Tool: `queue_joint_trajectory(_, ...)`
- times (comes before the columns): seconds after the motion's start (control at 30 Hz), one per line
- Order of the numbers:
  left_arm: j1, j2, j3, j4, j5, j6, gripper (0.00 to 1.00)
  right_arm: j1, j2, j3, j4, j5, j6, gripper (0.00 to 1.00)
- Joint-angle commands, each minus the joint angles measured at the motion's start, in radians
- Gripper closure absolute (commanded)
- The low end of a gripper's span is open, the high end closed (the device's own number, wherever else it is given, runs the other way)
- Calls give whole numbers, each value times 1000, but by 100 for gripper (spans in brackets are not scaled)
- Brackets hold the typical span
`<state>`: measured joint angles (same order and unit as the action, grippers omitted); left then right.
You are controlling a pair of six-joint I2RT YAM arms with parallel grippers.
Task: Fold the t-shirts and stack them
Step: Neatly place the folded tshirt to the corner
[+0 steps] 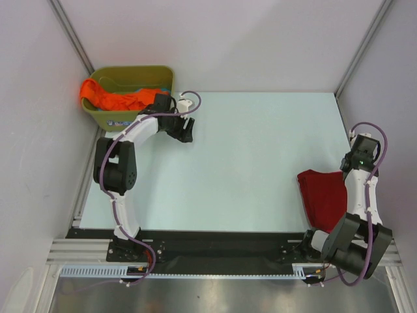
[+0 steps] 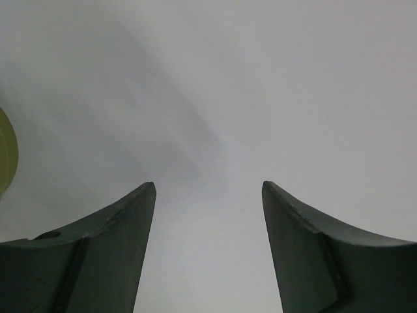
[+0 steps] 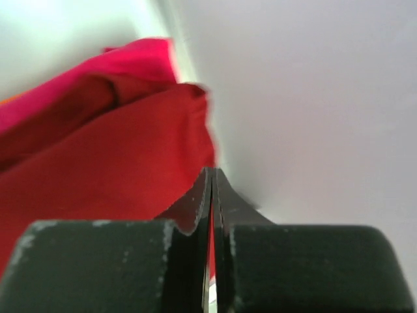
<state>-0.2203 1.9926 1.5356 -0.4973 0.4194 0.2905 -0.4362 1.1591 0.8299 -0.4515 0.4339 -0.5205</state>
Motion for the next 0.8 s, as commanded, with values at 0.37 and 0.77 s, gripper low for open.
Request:
queue_joint_trajectory(0.37, 7, -181, -9, -75, -91, 64, 27, -30, 368, 104, 88, -12, 208, 100)
queue_joint_trajectory(0.77, 10, -195, -17, -87, -140, 82, 27, -35, 547, 189, 204, 201, 117, 100)
